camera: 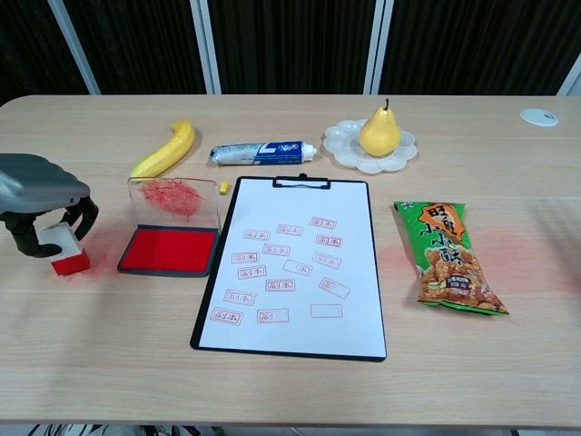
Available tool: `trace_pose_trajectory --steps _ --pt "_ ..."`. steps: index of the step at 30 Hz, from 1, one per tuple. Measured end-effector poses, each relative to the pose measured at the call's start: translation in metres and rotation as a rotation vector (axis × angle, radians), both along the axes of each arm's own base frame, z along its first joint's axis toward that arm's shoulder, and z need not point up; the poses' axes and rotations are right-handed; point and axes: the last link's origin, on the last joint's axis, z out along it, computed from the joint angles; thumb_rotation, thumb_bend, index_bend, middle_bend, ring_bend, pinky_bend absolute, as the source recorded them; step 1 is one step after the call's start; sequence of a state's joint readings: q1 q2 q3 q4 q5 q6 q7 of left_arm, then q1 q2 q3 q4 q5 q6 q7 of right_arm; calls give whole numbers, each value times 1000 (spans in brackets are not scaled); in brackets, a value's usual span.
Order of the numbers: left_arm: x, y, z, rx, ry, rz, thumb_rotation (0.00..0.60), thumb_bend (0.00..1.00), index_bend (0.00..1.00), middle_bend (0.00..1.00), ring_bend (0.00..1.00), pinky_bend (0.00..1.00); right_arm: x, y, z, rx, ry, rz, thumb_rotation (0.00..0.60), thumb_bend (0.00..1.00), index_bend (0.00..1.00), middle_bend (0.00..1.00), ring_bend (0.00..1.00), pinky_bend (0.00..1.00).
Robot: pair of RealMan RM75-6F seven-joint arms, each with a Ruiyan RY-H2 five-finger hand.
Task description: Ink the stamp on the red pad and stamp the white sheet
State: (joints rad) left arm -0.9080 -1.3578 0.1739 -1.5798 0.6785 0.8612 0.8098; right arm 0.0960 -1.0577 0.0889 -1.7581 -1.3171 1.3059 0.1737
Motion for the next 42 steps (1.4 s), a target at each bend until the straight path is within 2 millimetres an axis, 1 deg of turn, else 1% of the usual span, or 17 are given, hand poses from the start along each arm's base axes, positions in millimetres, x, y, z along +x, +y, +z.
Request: trace_pose_trajectory --steps 7,22,36,39,42 --pt "3 -2 -1 -11 33 -45 600 408 411 496 838 994 0 0 0 0 -4 -2 600 35 72 0 0 220" --pt "6 -5 -2 -16 77 -101 600 408 398 484 838 994 0 0 0 1 -6 -2 600 35 75 0 0 219" --pt "7 -8 -1 -11 84 -106 600 388 387 475 838 994 0 1 0 2 -9 -2 600 35 75 0 0 220" --pt "7 -8 0 -10 86 -103 600 361 372 459 838 994 0 1 0 3 -9 -1 600 35 76 0 0 220" --pt "6 -8 0 -8 88 -103 600 274 316 368 838 994 0 1 0 2 -9 -1 600 35 76 0 0 219"
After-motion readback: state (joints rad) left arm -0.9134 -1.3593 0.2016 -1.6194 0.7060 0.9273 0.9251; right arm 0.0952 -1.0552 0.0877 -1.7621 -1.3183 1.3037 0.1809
